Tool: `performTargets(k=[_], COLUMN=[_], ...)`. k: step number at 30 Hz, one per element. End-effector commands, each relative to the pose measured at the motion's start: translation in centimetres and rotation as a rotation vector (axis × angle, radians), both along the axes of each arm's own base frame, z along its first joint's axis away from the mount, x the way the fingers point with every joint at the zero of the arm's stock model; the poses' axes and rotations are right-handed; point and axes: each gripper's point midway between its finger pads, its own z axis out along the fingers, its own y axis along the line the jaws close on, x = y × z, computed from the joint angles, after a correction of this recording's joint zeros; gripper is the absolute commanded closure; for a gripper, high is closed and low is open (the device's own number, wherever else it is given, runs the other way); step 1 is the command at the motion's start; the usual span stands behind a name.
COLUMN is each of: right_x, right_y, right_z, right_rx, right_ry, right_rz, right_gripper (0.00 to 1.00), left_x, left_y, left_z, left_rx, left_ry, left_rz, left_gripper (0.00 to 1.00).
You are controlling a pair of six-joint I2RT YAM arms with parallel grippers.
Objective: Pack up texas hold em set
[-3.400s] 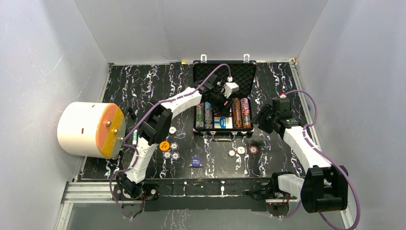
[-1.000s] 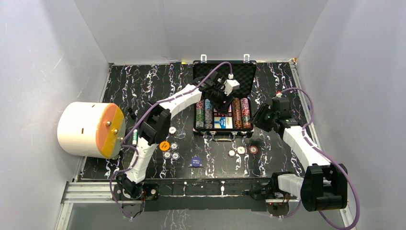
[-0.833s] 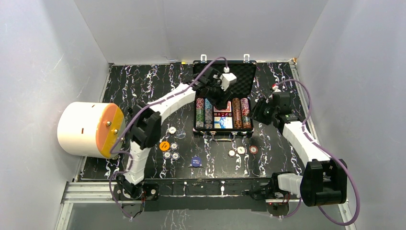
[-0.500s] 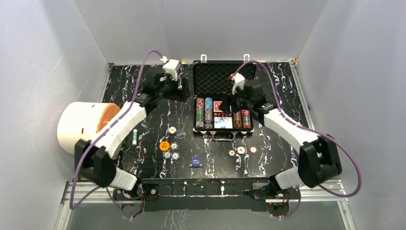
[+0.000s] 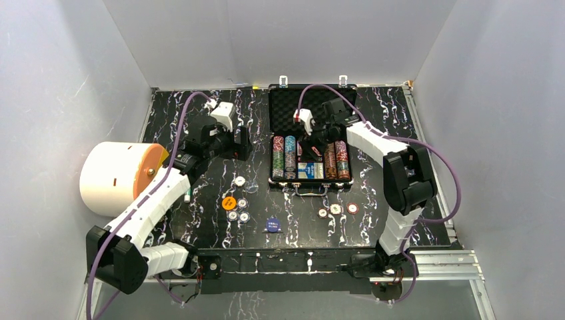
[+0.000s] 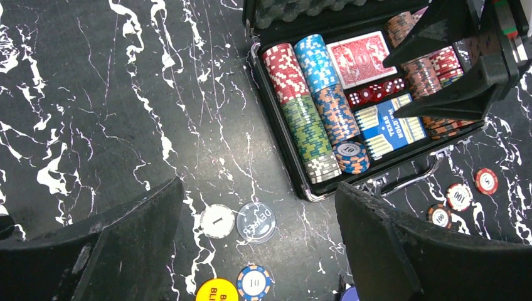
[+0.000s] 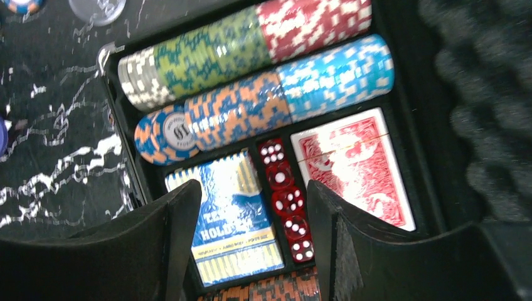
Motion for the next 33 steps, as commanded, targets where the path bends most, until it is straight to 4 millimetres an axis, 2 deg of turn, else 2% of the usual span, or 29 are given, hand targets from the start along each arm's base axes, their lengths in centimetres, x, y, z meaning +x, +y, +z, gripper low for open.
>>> performTargets(k=[1, 5, 6, 11, 16, 22, 25, 26, 27, 28, 31, 33], right_x=[-1.1, -1.5, -1.4, -1.2, -0.8, 1.6, -0.1, -0.6, -1.0, -1.2, -0.8, -0.6], right_y=[-0.6, -1.1, -1.2, -1.4, -1.4, -2.2, -2.6, -2.9, -2.9, -2.8, -2.2, -2.1], right_z=[0.1, -1.0, -1.2, -2.2, -2.9, -3.8, -4.3, -4.8, -5.0, -5.0, -4.5, -4.4], right_rx=[0.03, 0.038, 0.04, 0.038, 0.039, 0.028, 0.048, 0.042, 0.045, 0.057, 0.094, 0.098], right_ry=[0.005, 0.08, 0.08, 0.04, 0.006, -0.102, -0.029, 0.02, 0.035, 0.035, 0.007, -0.004], right_rz=[0.172, 0.215, 0.216, 0.208, 0.214, 0.161, 0.25, 0.275, 0.29, 0.299, 0.311, 0.309], right_gripper=[0.31, 0.48, 0.49, 0.36, 0.31, 0.28, 0.36, 0.48, 0.49, 0.5, 0.61, 0.62], left_x=[-0.1, -0.3, -0.3, -0.3, -0.3, -0.4, -0.5, -0.5, -0.5, -0.4, -0.4, -0.4], left_y=[0.4, 0.6, 0.6, 0.8, 1.0, 1.3, 1.5, 1.5, 1.6, 1.8, 1.8, 1.8], left_z=[0.0, -0.5, -0.5, -1.0, -1.5, -2.2, -2.5, -2.6, -2.8, -2.9, -3.2, -3.2], left_rx=[0.01, 0.013, 0.014, 0.027, 0.04, 0.063, 0.08, 0.082, 0.09, 0.096, 0.099, 0.102], left_ry=[-0.01, -0.008, -0.006, 0.004, 0.016, 0.03, 0.035, 0.034, 0.037, 0.039, 0.045, 0.048], left_rz=[-0.004, -0.001, -0.001, 0.004, 0.011, 0.008, 0.01, 0.01, 0.011, 0.016, 0.016, 0.016], left_gripper=[0.1, 0.09, 0.09, 0.09, 0.09, 0.08, 0.08, 0.08, 0.07, 0.07, 0.07, 0.07])
